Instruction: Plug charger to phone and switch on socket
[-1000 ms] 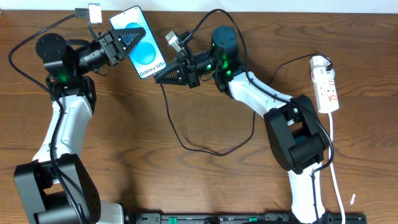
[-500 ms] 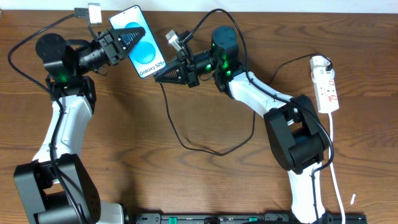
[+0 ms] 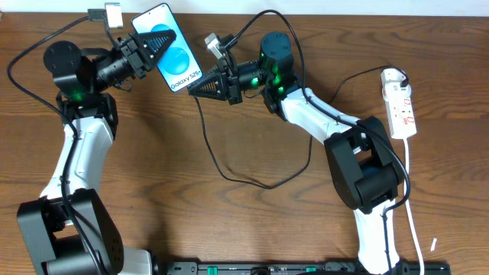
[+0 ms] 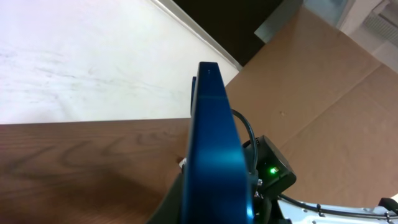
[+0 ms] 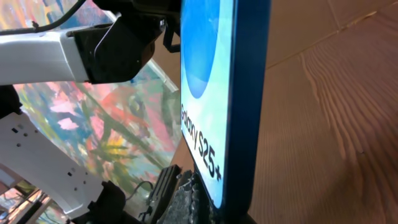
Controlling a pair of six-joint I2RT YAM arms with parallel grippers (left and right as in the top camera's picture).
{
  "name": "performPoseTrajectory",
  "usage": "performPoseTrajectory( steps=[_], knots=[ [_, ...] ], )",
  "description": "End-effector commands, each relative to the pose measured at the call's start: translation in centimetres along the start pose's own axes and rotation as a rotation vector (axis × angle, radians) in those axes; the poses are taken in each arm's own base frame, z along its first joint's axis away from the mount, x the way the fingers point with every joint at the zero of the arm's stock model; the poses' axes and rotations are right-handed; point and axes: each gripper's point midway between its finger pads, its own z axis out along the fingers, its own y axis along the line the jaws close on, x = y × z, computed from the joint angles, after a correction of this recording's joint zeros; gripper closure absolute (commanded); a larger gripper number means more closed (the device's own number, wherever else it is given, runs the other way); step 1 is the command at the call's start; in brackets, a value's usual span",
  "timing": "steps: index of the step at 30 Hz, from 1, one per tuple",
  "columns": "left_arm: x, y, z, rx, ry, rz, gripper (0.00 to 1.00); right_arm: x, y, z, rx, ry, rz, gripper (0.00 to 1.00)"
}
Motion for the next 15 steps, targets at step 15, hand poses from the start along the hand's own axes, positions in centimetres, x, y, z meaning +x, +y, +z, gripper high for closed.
performPoseTrajectory(
  steps=[15],
  knots=[
    [0.83,-2.37,0.02,0.078,0.075,0.038,0.93,-2.18,0.00,0.11,0.046,-0.071,-0.070,0.99]
  ],
)
